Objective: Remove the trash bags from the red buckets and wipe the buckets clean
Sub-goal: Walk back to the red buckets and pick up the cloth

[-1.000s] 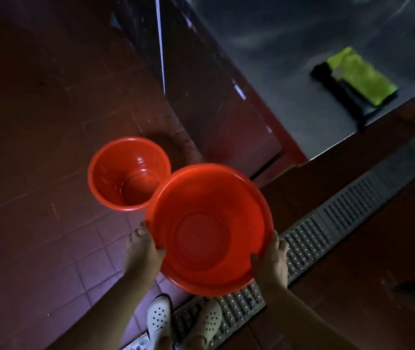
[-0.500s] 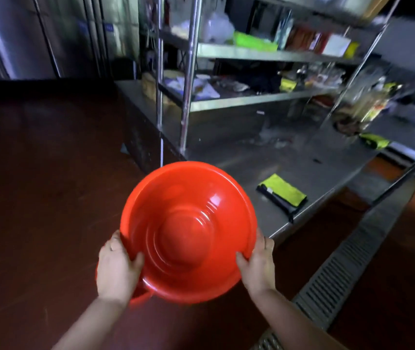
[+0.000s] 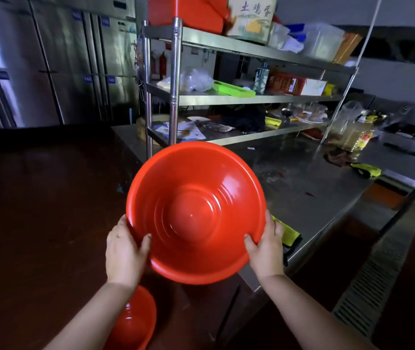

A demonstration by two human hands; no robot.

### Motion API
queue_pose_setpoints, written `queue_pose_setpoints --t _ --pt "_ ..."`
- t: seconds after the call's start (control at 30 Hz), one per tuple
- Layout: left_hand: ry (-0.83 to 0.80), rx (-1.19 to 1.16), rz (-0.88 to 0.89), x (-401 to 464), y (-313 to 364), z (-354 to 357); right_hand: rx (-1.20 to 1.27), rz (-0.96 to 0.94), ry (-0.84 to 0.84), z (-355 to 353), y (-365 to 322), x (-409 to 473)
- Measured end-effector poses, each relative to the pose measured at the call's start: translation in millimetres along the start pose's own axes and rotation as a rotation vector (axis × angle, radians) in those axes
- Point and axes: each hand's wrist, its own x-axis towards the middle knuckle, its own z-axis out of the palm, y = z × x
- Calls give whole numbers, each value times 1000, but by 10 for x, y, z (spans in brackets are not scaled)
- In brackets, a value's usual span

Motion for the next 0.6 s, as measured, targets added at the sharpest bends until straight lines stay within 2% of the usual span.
queue_pose_setpoints --t 0.2,0.6 --pt "1 7 -55 355 486 828 29 -58 15 53 563 930" --pt "73 -23 -345 872 1238 2158 63 -160 -57 331 1383 2478"
